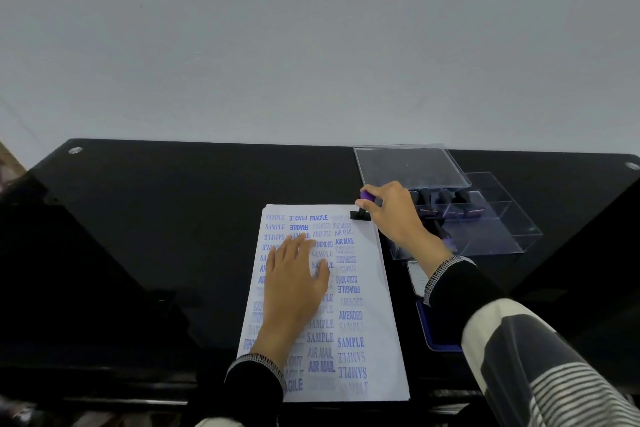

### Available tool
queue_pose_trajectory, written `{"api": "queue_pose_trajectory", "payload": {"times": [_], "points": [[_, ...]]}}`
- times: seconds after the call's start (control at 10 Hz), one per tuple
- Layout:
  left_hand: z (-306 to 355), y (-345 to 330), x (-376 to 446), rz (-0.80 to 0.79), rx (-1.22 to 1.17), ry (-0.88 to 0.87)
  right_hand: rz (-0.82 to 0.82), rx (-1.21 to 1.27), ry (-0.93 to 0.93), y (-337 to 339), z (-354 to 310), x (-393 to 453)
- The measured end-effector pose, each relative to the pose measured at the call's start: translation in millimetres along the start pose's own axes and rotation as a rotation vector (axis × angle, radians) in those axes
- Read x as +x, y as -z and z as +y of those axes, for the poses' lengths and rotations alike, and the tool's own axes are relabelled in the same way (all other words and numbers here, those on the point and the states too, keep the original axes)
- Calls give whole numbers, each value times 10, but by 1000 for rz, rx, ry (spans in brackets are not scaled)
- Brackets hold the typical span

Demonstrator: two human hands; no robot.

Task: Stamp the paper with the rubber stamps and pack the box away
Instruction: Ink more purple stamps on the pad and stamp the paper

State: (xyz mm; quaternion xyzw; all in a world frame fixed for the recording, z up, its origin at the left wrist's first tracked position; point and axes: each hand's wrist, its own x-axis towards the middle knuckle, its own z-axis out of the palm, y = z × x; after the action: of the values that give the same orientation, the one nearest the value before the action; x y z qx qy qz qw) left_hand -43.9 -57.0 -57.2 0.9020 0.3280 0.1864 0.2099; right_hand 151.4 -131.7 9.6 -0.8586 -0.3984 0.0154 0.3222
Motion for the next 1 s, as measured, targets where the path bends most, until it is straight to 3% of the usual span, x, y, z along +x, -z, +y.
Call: {"api": "queue_pose_trajectory", "payload": {"times": [0.8,1.0], "points": [[3,3,2,-5,0,4,-118,-181,9,-3,-42,71],[4,4,2,2,2,0,-124,-384,82,39,-11,125]]}}
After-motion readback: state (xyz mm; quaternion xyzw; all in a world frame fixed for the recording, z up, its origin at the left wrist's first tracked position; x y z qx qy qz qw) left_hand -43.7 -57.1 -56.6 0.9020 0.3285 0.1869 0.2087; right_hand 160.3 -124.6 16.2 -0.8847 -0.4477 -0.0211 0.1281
